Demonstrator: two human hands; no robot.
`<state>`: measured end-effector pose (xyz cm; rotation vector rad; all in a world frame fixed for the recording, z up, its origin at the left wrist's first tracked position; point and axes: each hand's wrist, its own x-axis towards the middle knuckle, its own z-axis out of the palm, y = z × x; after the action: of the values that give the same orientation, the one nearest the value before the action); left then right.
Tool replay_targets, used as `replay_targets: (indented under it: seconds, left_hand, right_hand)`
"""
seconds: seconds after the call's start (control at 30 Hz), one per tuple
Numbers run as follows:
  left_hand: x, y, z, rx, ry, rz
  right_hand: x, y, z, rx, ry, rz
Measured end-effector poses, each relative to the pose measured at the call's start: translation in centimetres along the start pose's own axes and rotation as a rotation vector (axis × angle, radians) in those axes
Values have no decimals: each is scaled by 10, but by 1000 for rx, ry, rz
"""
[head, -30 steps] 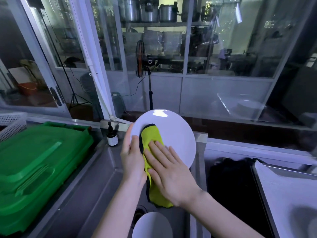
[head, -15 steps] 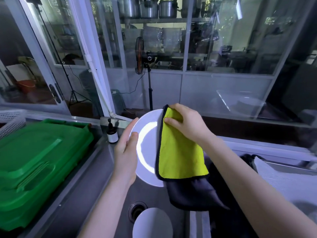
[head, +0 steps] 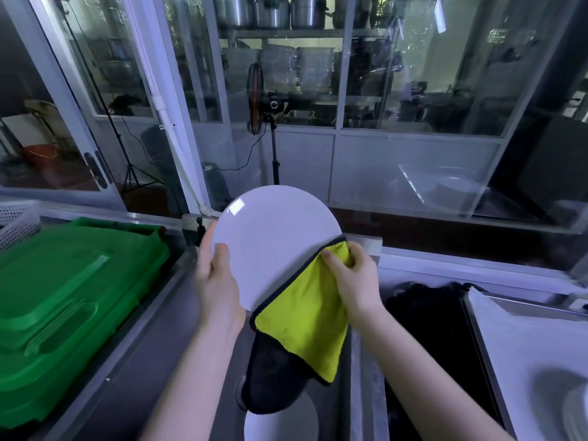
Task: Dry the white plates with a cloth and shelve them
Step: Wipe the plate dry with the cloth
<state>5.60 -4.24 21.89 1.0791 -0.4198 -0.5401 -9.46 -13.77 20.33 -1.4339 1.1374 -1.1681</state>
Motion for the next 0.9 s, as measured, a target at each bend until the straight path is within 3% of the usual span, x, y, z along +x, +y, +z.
replay_targets:
  seconds: [0.1, 0.27, 0.4, 0.53, 0.7, 0.8, 0.9]
  left_hand:
    - [6, 0, -12, 135, -110, 38]
    - [8, 4, -10, 410, -466, 166]
    - [3, 1, -4, 393, -484, 164]
    - [4, -1, -11, 326, -360, 88]
    - [5, -2, -6, 99, -68, -1]
    - [-1, -7, -2, 135, -77, -5]
    - [6, -3, -10, 193, -153, -12]
  right_hand:
    - [22, -24, -11, -33, -75, -88]
    - [45, -71, -17, -451, -471, -379]
    - [45, -82, -13, -655, -503, -450]
    - [42, -58, -36, -422, -435, -323]
    - [6, 1, -27, 47, -136, -30]
    - [-1, 11, -18, 154, -4, 93]
    - [10, -1, -26, 66, -113, -23]
